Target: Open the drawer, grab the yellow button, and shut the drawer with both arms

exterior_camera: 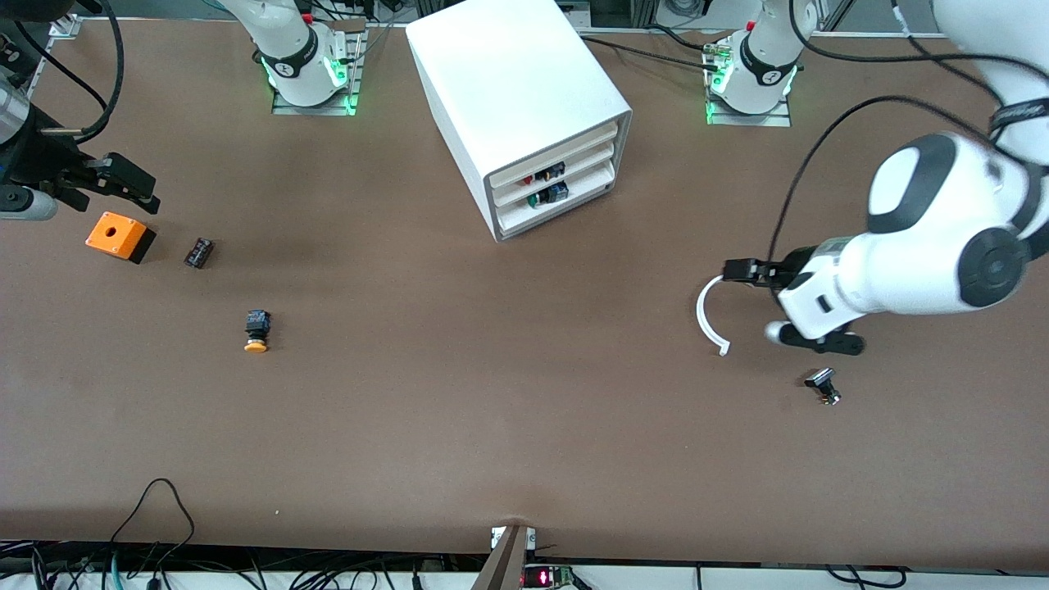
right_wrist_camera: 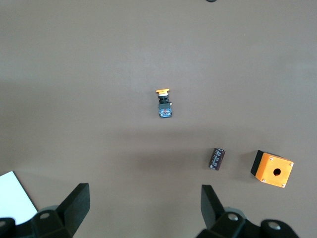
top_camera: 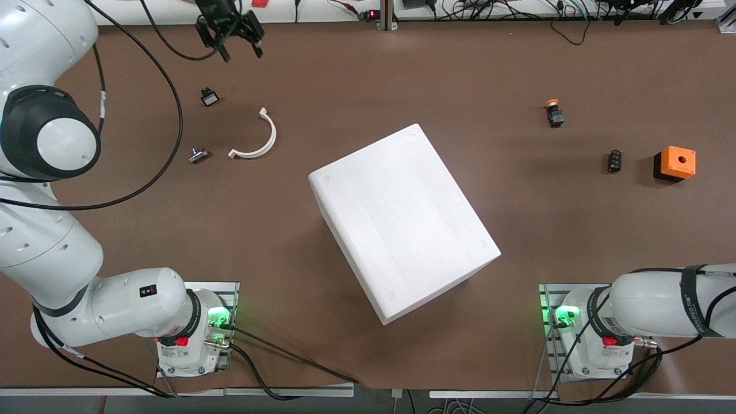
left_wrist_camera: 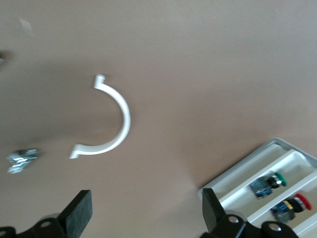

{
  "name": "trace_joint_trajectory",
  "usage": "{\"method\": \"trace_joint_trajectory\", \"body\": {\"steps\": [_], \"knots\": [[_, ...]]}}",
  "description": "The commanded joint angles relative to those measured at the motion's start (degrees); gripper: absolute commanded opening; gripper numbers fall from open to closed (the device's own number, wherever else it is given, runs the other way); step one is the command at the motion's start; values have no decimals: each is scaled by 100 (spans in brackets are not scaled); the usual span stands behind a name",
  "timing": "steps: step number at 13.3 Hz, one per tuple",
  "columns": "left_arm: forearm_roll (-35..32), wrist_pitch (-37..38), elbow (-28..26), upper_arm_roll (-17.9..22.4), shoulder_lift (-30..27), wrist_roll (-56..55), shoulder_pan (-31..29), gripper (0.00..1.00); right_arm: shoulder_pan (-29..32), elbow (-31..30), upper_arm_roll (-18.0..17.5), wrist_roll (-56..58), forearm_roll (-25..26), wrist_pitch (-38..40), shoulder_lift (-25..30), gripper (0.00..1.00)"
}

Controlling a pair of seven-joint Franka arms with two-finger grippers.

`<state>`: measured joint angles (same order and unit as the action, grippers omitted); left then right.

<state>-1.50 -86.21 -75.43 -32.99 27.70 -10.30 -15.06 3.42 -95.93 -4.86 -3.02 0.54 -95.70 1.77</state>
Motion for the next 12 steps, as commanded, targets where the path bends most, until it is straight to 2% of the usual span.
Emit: {"method": "trace_joint_trajectory", "body": {"steps": [1, 3, 5, 6, 7, 9, 11, 12], "knots": [[-761, 315, 398, -49, -114, 46, 161, 98, -78, 22, 55, 47, 104, 131, 96, 99], [-1027, 350, 424, -58, -326, 272, 144, 98, -78, 22, 55, 47, 113, 131, 96, 99], [-835, 254, 337, 134, -615, 895, 47, 98, -87, 22, 55, 47, 113, 122, 96, 99], [-695, 105, 267, 475, -851, 1133, 108, 98, -79, 30, 47, 56, 105, 122, 96, 99], [-459, -131, -30, 800, -1210, 1266, 160, 98, -87, 30, 38, 47, 104, 122, 96, 99], [34, -728, -977, 1555, -1984, 1503, 458, 99, -79, 39, 38, 73, 87, 61, 96, 99], [62, -1256, -1621, 2346, -2486, 1575, 1107, 99, -87, 57, 29, 82, 96, 78, 96, 99], [62, -1667, -1911, 2550, -2671, 1531, 1249, 99, -87, 66, 29, 82, 96, 87, 96, 99]]}}
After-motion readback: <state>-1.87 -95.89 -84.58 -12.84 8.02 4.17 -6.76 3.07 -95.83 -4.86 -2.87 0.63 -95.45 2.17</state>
